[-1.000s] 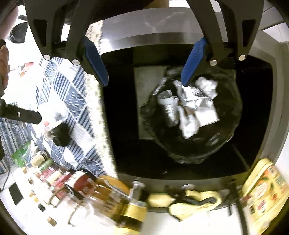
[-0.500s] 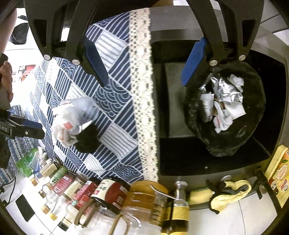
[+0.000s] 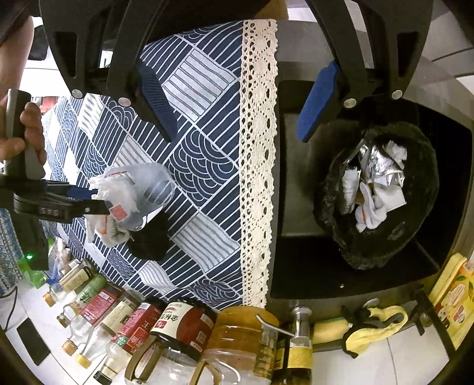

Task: Collect trash
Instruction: 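Close the right tool on the large white tissue, then grasp the clear plastic cup with the left tool while the right holds the tissue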

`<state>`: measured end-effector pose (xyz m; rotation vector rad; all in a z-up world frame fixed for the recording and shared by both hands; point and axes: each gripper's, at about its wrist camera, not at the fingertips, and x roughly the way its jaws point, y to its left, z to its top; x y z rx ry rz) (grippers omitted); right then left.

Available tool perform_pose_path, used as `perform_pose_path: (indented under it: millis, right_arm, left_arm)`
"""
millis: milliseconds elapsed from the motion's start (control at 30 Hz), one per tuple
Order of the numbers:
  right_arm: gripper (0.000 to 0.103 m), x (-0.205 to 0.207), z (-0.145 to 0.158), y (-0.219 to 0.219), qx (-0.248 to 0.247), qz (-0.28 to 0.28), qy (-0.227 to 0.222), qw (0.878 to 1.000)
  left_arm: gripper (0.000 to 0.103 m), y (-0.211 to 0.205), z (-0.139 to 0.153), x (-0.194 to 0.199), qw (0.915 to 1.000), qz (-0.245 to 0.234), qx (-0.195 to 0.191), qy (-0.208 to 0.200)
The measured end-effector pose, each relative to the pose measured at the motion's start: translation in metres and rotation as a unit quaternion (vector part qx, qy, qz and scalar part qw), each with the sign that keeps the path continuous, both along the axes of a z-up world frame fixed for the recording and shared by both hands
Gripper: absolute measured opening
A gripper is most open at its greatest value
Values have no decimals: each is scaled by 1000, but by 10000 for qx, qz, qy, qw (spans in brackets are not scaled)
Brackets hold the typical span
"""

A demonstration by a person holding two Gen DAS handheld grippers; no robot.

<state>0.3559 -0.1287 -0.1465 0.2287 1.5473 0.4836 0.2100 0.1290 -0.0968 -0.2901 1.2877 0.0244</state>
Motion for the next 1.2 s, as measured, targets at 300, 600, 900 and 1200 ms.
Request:
perform_pose_path:
  millis: [300,600,900,1200]
  right_arm:
    - [37,4,-4,-4,-15,-52,-14,10000]
    - [29,-2,8,-12,56,-105,-195,9997]
    - [29,-16,40,-34,209,-263,-503,9982]
    - [29,-37,64,-67,459,-533,-683,9952]
  left_arm:
    - [80,3,-1,-5,9999,102,16,28]
    - [80,-8,2,4,9999,-114,6,-15]
    - [80,-39,1,21,9982,-585,-82,-69]
    - [88,-83,-11,44,9930,-1170,-111,-115]
